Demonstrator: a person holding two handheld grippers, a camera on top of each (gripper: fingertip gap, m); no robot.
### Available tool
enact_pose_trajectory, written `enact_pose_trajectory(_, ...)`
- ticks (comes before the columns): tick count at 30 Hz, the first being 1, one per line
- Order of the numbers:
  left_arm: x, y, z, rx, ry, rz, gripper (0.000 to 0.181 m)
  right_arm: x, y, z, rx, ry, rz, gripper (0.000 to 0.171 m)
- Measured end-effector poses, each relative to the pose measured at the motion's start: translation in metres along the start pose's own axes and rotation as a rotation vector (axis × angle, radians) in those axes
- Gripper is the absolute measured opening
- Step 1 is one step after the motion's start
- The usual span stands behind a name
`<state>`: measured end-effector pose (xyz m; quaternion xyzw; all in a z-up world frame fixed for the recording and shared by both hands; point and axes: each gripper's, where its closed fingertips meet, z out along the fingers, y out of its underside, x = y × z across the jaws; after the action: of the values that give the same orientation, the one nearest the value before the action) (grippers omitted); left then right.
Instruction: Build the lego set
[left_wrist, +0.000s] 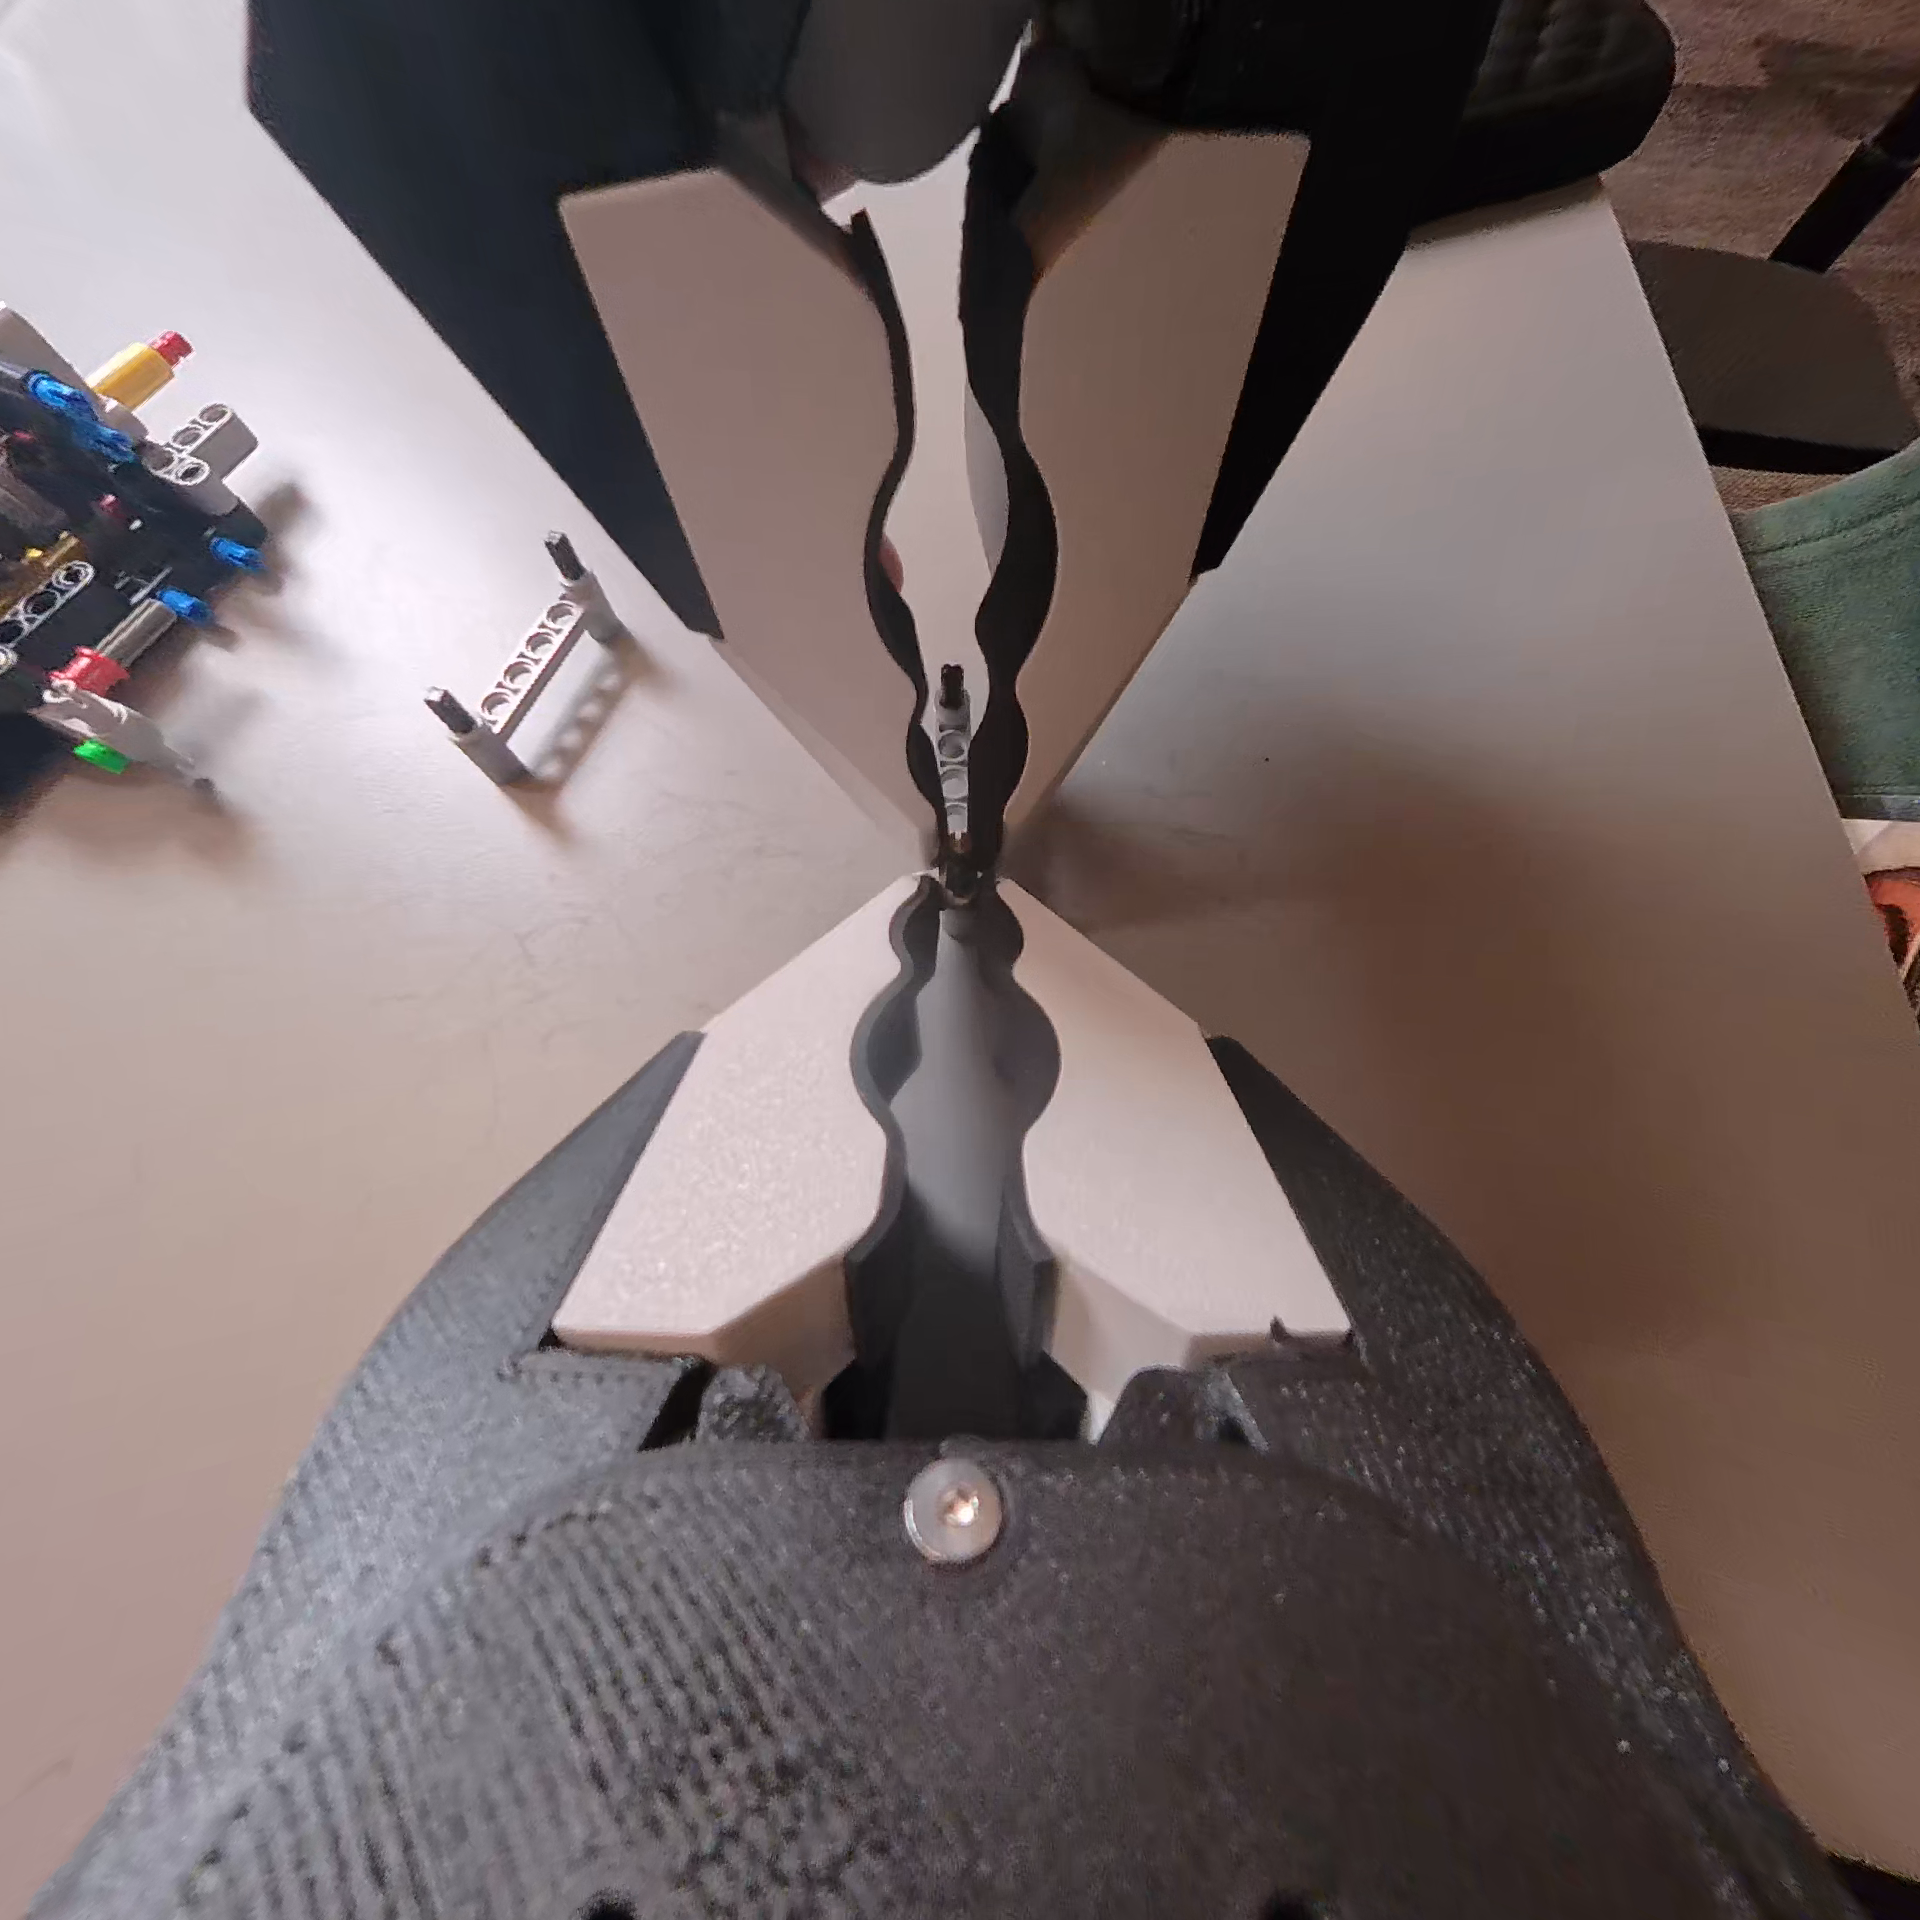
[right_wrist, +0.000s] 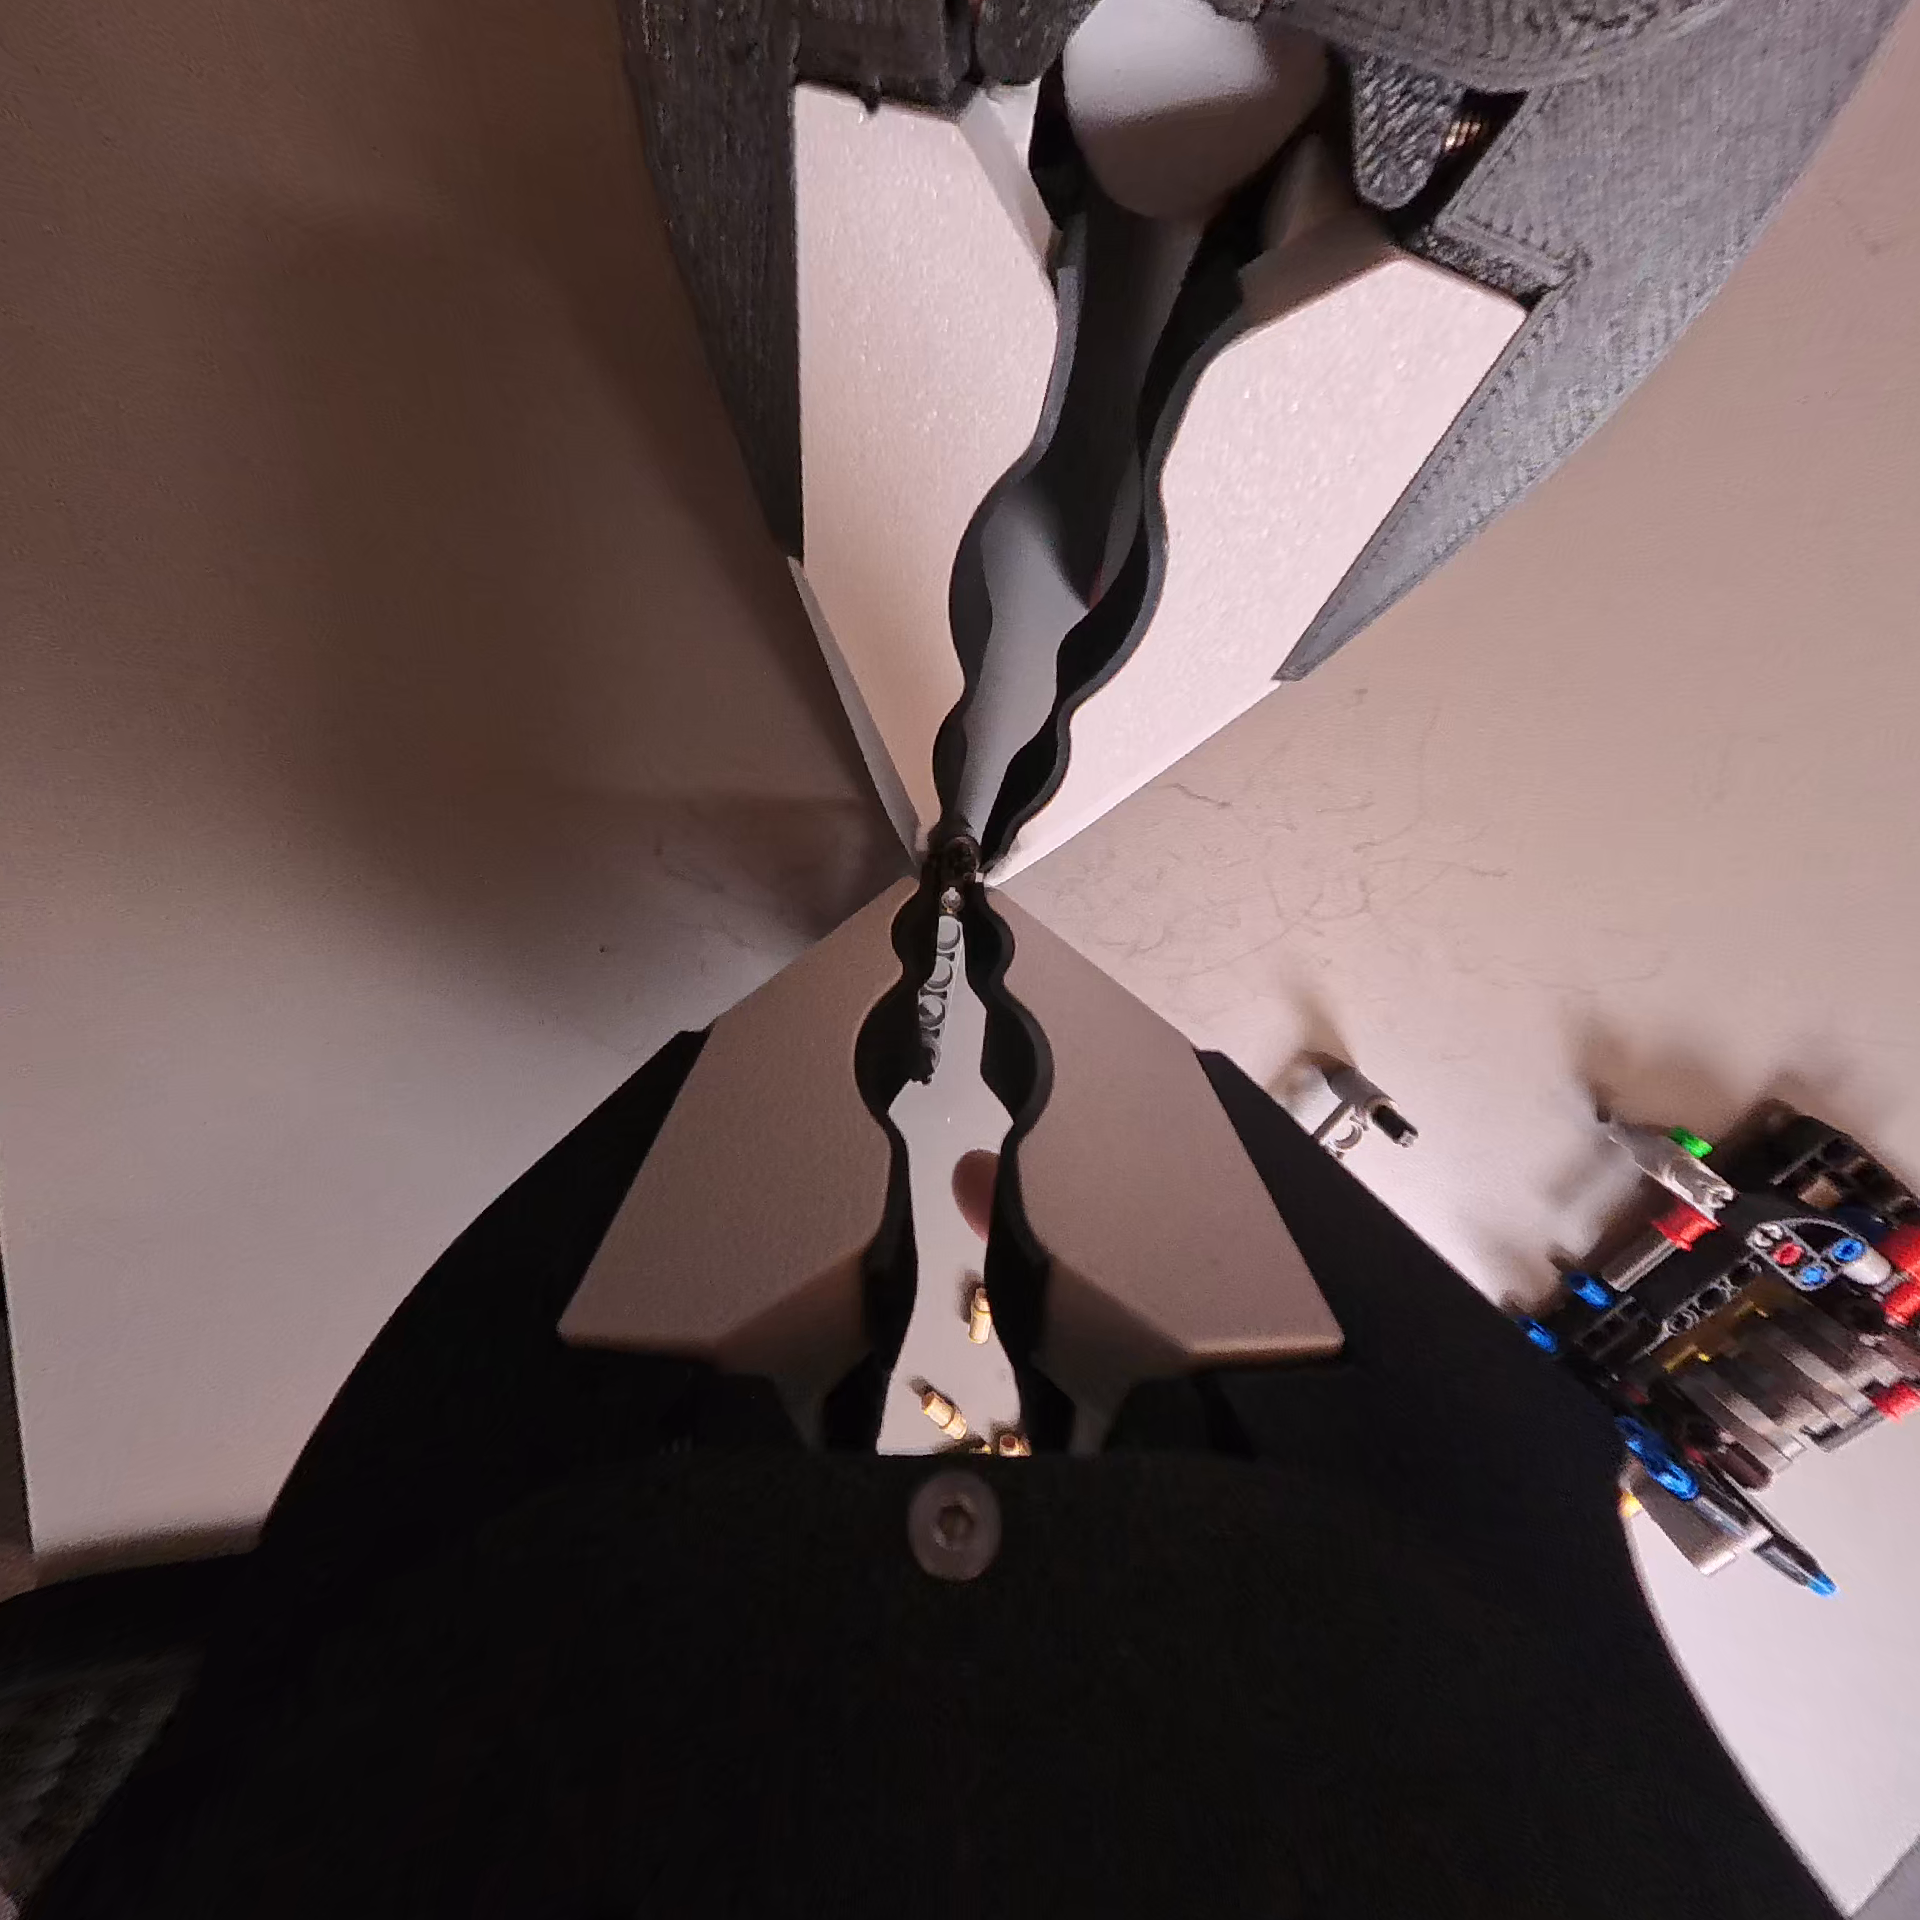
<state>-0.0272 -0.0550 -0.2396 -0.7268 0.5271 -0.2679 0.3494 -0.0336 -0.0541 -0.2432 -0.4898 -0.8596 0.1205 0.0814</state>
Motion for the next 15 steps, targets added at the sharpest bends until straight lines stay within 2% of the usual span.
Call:
enact_pose_trajectory(7,0.0,0.001,0.0,-0.001,0.004,-0.001,0.006,0.0,-0.002,-0.002,0.025,0.035,-0.011,0.004)
enact_pose_trajectory(10,0.0,0.001,0.0,-0.001,0.005,0.001,0.006,-0.001,-0.005,-0.009,0.092,0.039,0.014,0.026)
enact_pose_trajectory(15,0.001,0.0,-0.001,0.006,0.031,-0.036,0.006,-0.006,-0.006,-0.021,0.122,0.164,-0.038,0.025)
